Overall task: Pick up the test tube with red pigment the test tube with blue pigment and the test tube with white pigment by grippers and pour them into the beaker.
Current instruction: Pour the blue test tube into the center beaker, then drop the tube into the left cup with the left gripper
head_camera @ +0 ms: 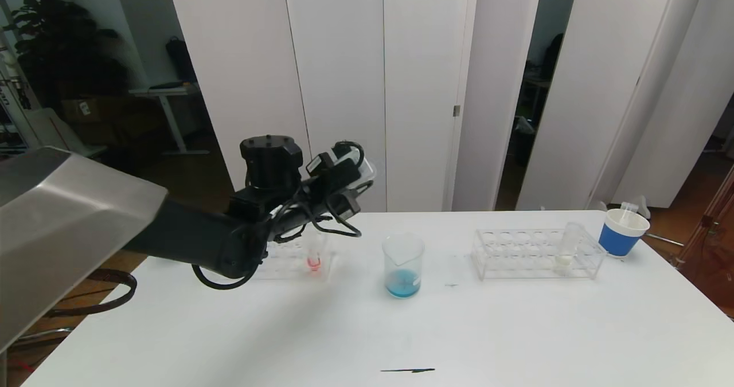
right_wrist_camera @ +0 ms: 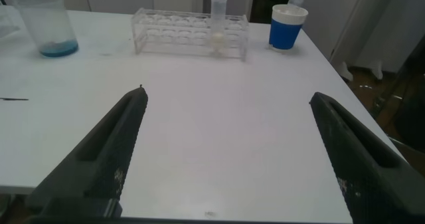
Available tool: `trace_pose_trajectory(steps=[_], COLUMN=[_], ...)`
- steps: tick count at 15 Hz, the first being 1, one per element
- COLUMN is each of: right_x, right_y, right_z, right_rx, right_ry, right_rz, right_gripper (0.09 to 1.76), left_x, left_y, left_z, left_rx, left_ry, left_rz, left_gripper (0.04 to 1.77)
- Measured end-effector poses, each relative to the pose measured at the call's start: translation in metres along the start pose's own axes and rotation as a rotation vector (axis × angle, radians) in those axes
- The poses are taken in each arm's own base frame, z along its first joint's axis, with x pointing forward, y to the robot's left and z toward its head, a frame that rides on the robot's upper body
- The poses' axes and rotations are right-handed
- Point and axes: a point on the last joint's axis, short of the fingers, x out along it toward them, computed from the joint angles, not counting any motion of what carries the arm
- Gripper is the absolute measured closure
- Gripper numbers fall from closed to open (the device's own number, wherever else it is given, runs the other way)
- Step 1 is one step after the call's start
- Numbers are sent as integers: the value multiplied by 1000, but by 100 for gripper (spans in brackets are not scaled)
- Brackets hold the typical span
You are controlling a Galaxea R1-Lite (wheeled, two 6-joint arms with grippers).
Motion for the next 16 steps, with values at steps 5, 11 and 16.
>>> trace_pose_trajectory(steps=[5,11,16], right_x=[0,0,0], right_y=[0,0,0], right_z=[0,0,0], right_rx=[0,0,0], right_ry=[0,0,0], right_rz=[0,-1,0], right_gripper=[10,10,10], left_x=[-17,-41,-52], left_y=[13,23,33], left_z=[31,46,52], left_rx=[-434,-815,-799], left_ry=[88,130,133], left_rz=[63,71,179], left_gripper=[124,124,124])
